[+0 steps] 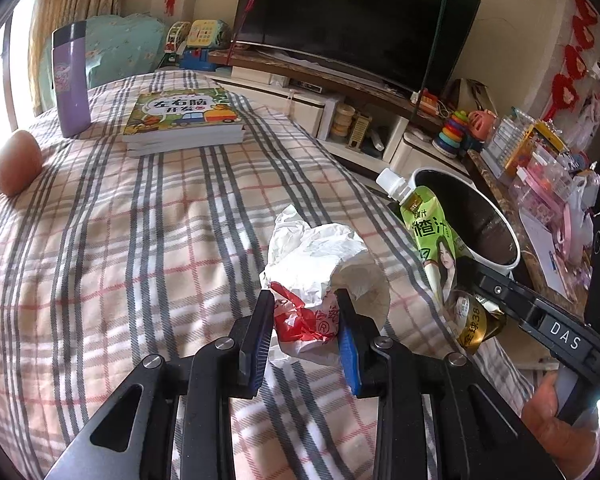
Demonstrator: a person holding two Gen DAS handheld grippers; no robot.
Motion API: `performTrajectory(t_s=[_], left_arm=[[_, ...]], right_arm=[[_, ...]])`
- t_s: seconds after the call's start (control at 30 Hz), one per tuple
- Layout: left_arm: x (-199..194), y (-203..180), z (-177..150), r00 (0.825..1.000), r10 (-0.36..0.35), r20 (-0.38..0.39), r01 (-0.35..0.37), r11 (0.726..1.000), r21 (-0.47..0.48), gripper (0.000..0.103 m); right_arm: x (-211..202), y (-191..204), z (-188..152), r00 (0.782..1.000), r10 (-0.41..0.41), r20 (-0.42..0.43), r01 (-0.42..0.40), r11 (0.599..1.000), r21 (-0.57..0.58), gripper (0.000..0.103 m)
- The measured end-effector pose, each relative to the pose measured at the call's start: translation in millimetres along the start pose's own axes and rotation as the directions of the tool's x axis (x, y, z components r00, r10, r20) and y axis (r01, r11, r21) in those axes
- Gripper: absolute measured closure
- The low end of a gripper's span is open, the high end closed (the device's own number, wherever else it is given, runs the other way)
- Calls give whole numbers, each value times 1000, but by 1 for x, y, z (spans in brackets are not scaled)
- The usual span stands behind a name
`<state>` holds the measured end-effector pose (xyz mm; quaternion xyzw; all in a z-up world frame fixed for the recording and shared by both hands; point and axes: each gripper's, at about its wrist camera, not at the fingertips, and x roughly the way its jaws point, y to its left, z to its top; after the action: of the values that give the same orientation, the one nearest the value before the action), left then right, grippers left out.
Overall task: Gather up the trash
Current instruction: 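Carry the white plastic bag and green pouch over the bin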
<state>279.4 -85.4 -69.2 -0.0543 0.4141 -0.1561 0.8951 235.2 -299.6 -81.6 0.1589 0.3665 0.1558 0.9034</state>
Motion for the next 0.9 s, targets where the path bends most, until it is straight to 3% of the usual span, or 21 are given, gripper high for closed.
performTrajectory(t_s=[0.9], left_arm=[[0, -38, 0, 999, -43, -17, 44, 996, 81, 74]], right_arm=[[-41, -33, -3, 996, -37, 79, 31, 997, 73, 100]])
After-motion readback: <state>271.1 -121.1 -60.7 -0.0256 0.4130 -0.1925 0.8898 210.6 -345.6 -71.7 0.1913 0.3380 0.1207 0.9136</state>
